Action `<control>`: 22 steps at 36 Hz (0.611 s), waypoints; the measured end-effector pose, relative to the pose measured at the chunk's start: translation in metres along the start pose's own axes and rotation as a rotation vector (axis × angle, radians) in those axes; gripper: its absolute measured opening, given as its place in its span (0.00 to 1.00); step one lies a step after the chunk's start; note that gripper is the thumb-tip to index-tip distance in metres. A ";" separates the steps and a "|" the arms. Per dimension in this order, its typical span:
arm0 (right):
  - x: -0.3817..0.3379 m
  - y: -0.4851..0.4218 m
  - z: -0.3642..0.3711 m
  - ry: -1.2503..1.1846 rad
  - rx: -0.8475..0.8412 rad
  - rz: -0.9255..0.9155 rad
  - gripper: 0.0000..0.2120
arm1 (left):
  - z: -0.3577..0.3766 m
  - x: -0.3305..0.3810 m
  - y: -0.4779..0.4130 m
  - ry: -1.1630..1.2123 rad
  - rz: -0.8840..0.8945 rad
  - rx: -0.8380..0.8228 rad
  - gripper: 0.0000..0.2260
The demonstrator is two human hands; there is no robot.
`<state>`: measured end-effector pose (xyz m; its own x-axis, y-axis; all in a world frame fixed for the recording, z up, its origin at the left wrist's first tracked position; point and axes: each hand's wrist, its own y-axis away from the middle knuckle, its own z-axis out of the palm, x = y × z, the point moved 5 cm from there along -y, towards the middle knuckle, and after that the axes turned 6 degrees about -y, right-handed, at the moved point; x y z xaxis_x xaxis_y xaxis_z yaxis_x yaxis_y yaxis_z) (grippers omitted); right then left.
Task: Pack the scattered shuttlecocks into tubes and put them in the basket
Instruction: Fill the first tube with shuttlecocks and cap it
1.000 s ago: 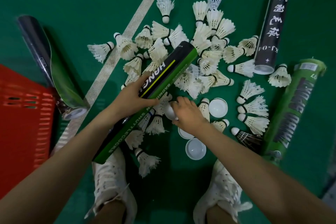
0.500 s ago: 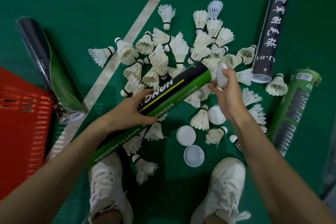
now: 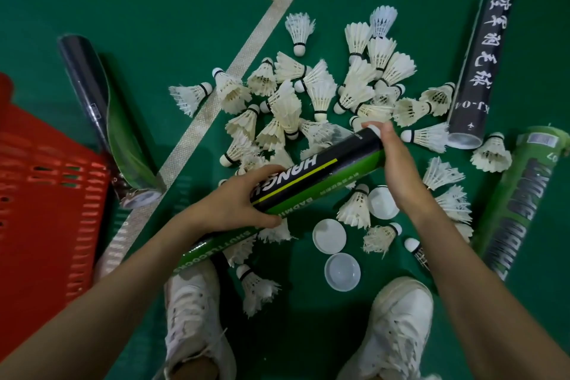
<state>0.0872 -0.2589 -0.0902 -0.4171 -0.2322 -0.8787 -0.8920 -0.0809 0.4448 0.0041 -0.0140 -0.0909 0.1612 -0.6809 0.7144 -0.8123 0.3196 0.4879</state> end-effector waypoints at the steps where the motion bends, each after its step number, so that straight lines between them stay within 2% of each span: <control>1: 0.001 0.001 0.000 0.000 0.019 -0.008 0.22 | 0.001 0.000 0.000 -0.010 -0.003 0.006 0.36; 3: 0.003 0.001 0.003 0.008 0.012 -0.008 0.21 | 0.004 0.002 0.000 -0.065 0.003 0.019 0.37; 7: -0.001 0.000 0.023 -0.017 -0.059 -0.018 0.20 | 0.014 0.007 -0.005 -0.335 -0.011 0.030 0.44; 11: -0.008 0.004 0.032 -0.029 -0.043 -0.052 0.19 | 0.016 0.008 -0.008 -0.332 -0.057 0.093 0.43; 15: -0.007 0.011 0.038 0.061 -0.024 -0.107 0.18 | 0.011 0.007 -0.008 -0.408 -0.090 0.117 0.43; 18: -0.003 0.013 0.039 0.079 0.007 -0.088 0.20 | 0.006 0.009 -0.009 -0.480 -0.095 0.126 0.42; 22: 0.001 0.018 0.038 0.056 0.084 -0.072 0.16 | 0.011 0.012 -0.007 -0.559 -0.098 0.134 0.40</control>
<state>0.0646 -0.2235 -0.0897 -0.3436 -0.2827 -0.8956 -0.9316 -0.0182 0.3631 0.0051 -0.0316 -0.0912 -0.0515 -0.9591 0.2783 -0.8783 0.1761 0.4444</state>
